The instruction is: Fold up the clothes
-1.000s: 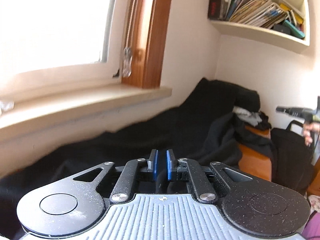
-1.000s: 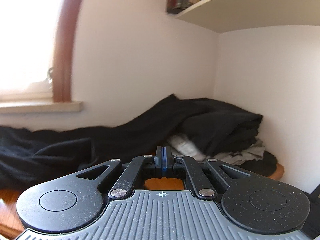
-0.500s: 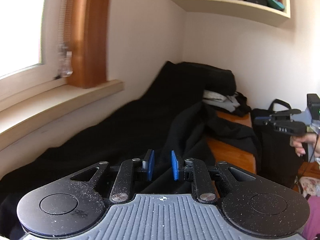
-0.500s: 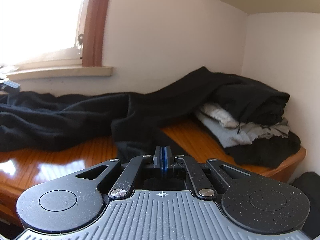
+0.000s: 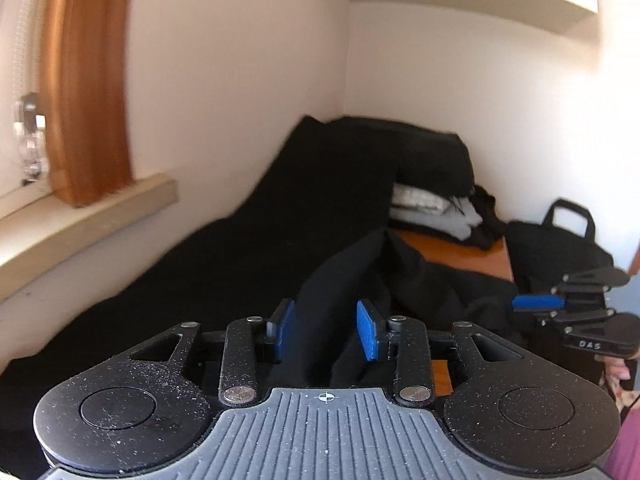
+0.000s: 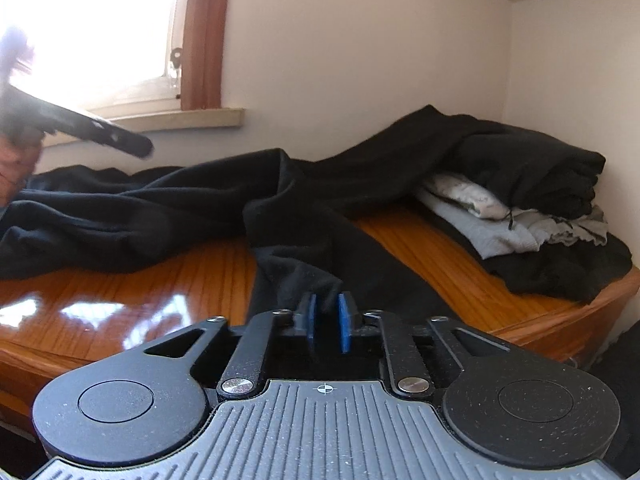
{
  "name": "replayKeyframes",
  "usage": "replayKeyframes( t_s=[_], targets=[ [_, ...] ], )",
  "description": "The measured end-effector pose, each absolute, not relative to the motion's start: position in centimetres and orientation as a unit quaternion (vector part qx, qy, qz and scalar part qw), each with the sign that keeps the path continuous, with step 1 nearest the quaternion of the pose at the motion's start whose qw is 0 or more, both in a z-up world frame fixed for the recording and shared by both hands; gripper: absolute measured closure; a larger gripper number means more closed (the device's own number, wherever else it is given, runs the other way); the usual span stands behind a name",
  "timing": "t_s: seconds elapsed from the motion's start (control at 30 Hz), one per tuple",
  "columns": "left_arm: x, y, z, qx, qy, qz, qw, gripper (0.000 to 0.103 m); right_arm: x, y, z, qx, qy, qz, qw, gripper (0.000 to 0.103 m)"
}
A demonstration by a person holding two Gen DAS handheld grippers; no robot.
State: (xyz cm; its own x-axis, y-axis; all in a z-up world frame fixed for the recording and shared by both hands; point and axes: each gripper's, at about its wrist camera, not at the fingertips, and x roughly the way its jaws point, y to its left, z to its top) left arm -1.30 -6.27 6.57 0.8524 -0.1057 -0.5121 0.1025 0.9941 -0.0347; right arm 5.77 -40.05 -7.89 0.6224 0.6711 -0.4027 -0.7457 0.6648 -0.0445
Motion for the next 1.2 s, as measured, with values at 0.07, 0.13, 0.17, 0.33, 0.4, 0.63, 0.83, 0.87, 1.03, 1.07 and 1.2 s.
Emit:
replayKeyframes(
  t_s=[0.07,0.13,0.17,0.33,0.4,0.63,0.83,0.87,1.03,1.07,1.2],
  targets=[
    [-0.3,-6.7,6.0,0.000,0.272,-0.055,0.961,0.053,5.7,-40.2,-8.0,-0.100,0.175,0.405,0.892,0.069],
    [0.6,-7.0,5.6,-0.004,0.275,-0.058,0.960,0.053,5.5,-40.3,-8.1,-0.098,0.171,0.411,0.890,0.067],
    [1.0,-7.1,5.3,-0.005,0.276,-0.059,0.959,0.053,5.4,-40.2,-8.3,-0.097,0.172,0.412,0.890,0.066],
    [2.0,-7.3,3.8,0.009,0.277,-0.053,0.959,0.047,5.4,-39.9,-9.5,-0.101,0.183,0.411,0.887,0.061],
    [2.0,-6.9,3.0,-0.001,0.277,-0.054,0.959,0.047,5.4,-40.0,-9.9,-0.097,0.181,0.410,0.889,0.059],
    [2.1,-5.5,1.1,-0.042,0.282,-0.054,0.957,0.046,5.6,-40.4,-10.1,-0.081,0.182,0.403,0.893,0.055],
    [2.0,-5.2,0.9,-0.049,0.281,-0.054,0.957,0.045,5.6,-40.6,-9.9,-0.083,0.185,0.403,0.892,0.055],
    [2.0,-5.2,0.9,-0.049,0.282,-0.053,0.957,0.044,5.7,-40.7,-9.8,-0.078,0.185,0.401,0.894,0.055],
    [2.0,-5.4,0.9,-0.045,0.286,-0.050,0.956,0.043,6.7,-42.1,-9.3,-0.064,0.196,0.383,0.900,0.055],
    [2.1,-5.4,0.9,-0.045,0.287,-0.050,0.956,0.043,6.8,-42.1,-9.4,-0.069,0.199,0.380,0.900,0.055],
    [2.0,-5.4,0.9,-0.047,0.286,-0.050,0.956,0.043,6.4,-42.0,-9.6,-0.091,0.197,0.378,0.900,0.056]
  ],
)
